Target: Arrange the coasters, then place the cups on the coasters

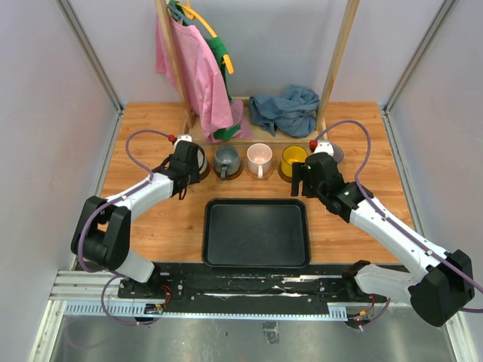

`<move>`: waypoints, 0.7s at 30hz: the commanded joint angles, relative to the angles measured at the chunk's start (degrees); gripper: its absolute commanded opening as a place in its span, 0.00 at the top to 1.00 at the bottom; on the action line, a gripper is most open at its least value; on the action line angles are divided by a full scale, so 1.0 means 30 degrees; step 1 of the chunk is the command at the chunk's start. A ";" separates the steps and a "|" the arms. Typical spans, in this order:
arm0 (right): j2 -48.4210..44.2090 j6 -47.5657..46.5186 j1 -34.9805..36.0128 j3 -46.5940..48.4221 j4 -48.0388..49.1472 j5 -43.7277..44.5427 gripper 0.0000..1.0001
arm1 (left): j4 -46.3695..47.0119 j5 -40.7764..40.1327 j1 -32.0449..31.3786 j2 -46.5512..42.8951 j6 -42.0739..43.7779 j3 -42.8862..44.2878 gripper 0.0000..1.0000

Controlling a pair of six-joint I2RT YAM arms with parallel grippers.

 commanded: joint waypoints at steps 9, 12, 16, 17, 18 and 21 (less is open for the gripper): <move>-0.0037 0.0371 -0.0238 -0.0008 -0.0181 -0.0083 0.20 | -0.0237 -0.0189 0.0190 -0.0889 -0.0377 -0.0222 0.50; -0.0031 0.0362 -0.0219 -0.0018 -0.0258 0.0064 0.20 | -0.0364 0.0230 0.0196 -0.1503 -0.0464 -0.0222 0.43; -0.0071 0.0244 -0.0238 0.0090 -0.0609 0.0707 0.20 | -0.0948 0.0522 0.0191 -0.2676 -0.0512 0.0046 0.29; -0.0147 0.0191 -0.0238 0.0138 -0.0776 0.1131 0.19 | -0.1095 0.0539 0.0195 -0.3014 -0.0492 0.0116 0.24; -0.0289 0.0118 -0.0238 0.0141 -0.0883 0.1568 0.17 | -0.1249 0.0523 0.0188 -0.3382 -0.0504 0.0176 0.19; -0.0776 -0.0295 -0.0461 0.0034 -0.0858 0.2936 0.06 | -0.1799 0.0335 0.0187 -0.4331 -0.0580 0.0326 0.01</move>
